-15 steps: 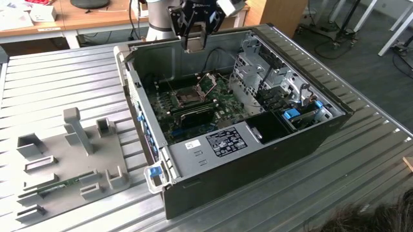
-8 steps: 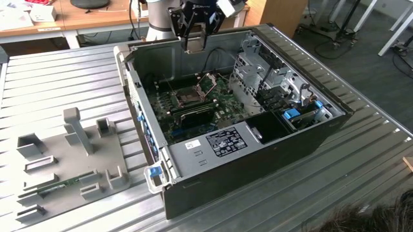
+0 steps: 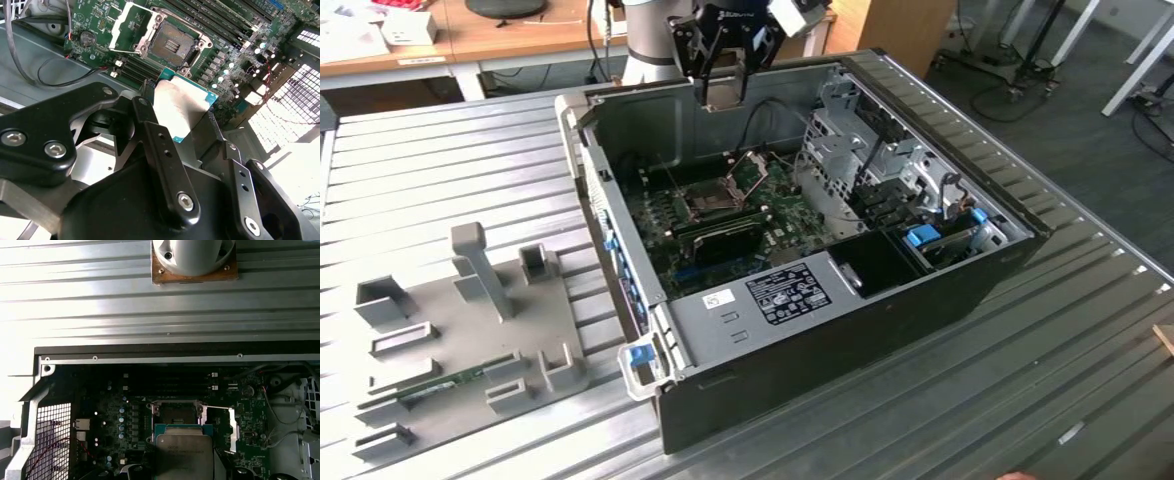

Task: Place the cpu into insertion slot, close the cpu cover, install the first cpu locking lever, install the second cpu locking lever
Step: 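Place the cpu into insertion slot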

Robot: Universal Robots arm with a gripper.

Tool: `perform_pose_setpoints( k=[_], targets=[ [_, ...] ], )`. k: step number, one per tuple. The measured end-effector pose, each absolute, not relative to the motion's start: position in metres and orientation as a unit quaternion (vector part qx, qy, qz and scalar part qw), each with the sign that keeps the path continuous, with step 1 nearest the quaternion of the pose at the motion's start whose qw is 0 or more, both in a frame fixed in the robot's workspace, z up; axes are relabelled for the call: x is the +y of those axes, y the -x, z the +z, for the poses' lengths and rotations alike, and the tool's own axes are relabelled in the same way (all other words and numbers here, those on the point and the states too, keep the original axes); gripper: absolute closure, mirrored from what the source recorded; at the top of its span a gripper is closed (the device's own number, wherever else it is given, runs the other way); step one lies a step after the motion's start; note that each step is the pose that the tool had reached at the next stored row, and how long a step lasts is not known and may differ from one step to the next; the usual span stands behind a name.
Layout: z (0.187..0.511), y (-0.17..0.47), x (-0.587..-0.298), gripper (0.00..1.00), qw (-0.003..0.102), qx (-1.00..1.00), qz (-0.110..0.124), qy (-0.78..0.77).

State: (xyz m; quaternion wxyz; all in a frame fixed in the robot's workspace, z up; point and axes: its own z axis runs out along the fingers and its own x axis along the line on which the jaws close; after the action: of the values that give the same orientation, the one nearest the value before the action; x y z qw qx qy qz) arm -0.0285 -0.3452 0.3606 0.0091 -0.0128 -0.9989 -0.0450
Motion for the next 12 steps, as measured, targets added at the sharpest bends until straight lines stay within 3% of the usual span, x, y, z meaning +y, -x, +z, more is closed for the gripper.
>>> perform_pose_setpoints(
  k=[12],
  targets=[
    [0.3515,0.0285,-0.3452,0.46,0.009,-0.999,-0.045,0.013]
  ],
)
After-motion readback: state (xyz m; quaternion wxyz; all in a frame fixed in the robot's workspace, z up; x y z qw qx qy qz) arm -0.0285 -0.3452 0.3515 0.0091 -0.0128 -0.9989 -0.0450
